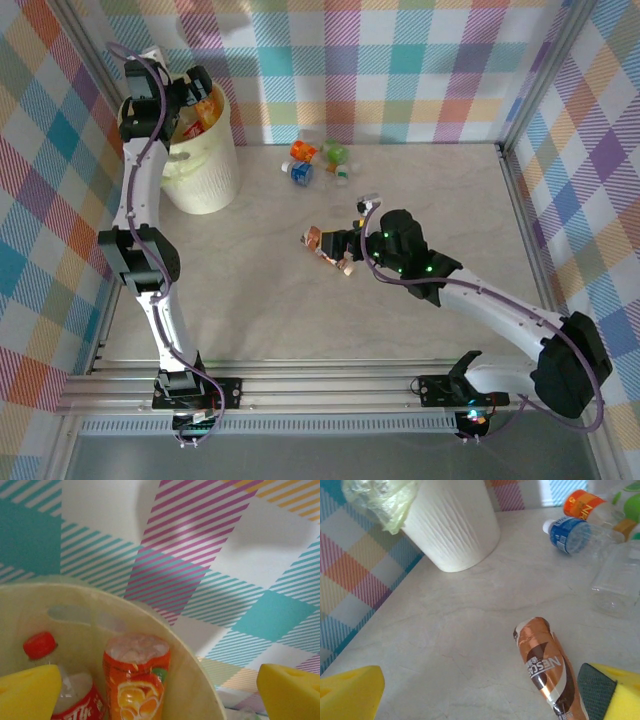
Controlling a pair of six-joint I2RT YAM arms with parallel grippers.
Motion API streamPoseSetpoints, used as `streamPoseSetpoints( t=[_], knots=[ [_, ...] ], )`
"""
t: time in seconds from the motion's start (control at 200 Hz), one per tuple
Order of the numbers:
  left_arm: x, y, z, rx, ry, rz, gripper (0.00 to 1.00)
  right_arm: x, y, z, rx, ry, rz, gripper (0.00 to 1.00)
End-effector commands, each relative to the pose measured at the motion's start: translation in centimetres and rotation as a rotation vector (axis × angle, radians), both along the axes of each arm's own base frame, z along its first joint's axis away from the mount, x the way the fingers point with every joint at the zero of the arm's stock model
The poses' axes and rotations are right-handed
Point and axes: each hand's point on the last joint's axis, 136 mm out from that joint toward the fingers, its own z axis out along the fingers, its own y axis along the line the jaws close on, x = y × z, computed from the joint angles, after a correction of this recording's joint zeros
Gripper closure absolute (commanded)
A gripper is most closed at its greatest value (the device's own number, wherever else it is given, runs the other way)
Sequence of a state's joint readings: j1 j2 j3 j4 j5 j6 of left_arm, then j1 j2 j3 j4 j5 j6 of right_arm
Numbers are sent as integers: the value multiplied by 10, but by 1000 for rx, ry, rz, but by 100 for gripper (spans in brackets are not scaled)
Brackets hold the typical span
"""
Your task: Put the plastic bottles in the bin
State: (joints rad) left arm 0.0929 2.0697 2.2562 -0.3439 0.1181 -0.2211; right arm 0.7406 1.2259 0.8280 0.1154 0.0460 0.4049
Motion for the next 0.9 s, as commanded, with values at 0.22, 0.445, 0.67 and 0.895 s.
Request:
streamPoseSetpoints(
  t=[0.22, 0.445, 0.67, 0.895],
  knots=[
    [-82, -24, 57, -176, -33, -24, 0, 13, -16, -60, -99, 103, -139, 0],
    [-133, -52, 41, -302, 11, -122, 0, 10, -15, -90, -177, 163, -109, 0],
    [-182, -105, 6, -347, 95, -247, 0, 15, -18, -113, -255, 160, -122, 0],
    [-218, -119, -46, -303, 178, -232, 0, 19, -9, -130, -322, 146, -50, 0]
  ],
)
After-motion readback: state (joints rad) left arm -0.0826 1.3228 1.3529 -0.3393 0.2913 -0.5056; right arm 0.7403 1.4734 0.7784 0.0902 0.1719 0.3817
